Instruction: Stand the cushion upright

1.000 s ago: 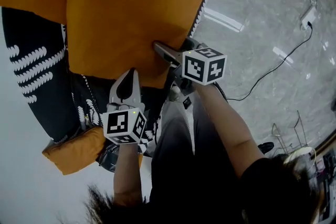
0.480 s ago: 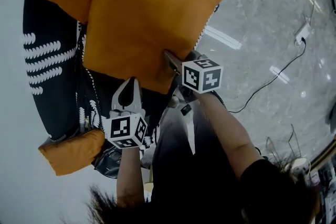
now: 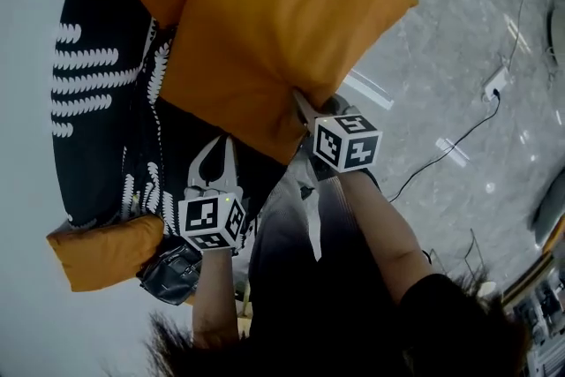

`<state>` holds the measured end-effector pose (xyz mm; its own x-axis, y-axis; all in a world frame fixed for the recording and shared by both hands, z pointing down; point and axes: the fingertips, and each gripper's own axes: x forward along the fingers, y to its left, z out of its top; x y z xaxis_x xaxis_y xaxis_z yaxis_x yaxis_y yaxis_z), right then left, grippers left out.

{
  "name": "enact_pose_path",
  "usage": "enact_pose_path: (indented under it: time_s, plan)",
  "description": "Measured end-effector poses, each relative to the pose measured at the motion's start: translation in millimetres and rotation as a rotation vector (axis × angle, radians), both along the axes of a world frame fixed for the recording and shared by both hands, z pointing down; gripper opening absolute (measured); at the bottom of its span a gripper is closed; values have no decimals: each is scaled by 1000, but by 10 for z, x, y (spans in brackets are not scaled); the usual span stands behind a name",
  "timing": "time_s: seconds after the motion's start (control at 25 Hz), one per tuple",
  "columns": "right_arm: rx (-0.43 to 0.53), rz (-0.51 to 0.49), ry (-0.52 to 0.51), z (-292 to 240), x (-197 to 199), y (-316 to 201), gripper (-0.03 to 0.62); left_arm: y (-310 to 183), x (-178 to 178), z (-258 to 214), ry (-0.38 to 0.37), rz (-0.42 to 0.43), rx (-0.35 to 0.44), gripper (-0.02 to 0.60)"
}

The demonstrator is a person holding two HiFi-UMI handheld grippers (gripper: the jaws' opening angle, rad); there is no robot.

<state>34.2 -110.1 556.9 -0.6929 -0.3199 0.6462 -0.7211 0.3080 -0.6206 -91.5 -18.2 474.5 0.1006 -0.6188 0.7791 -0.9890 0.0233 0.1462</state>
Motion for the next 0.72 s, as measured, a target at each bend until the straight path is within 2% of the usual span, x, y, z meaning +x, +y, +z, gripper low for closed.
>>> enact_pose_path:
  time_s: [0.32,0.72]
  plan:
    - [92,34,52,-442,-34,-26,73,165,-232,-251,30,5,37,15]
    - [202,56,42,-1212,-53,-110,48,310,-341,-741,54,-24,118,15]
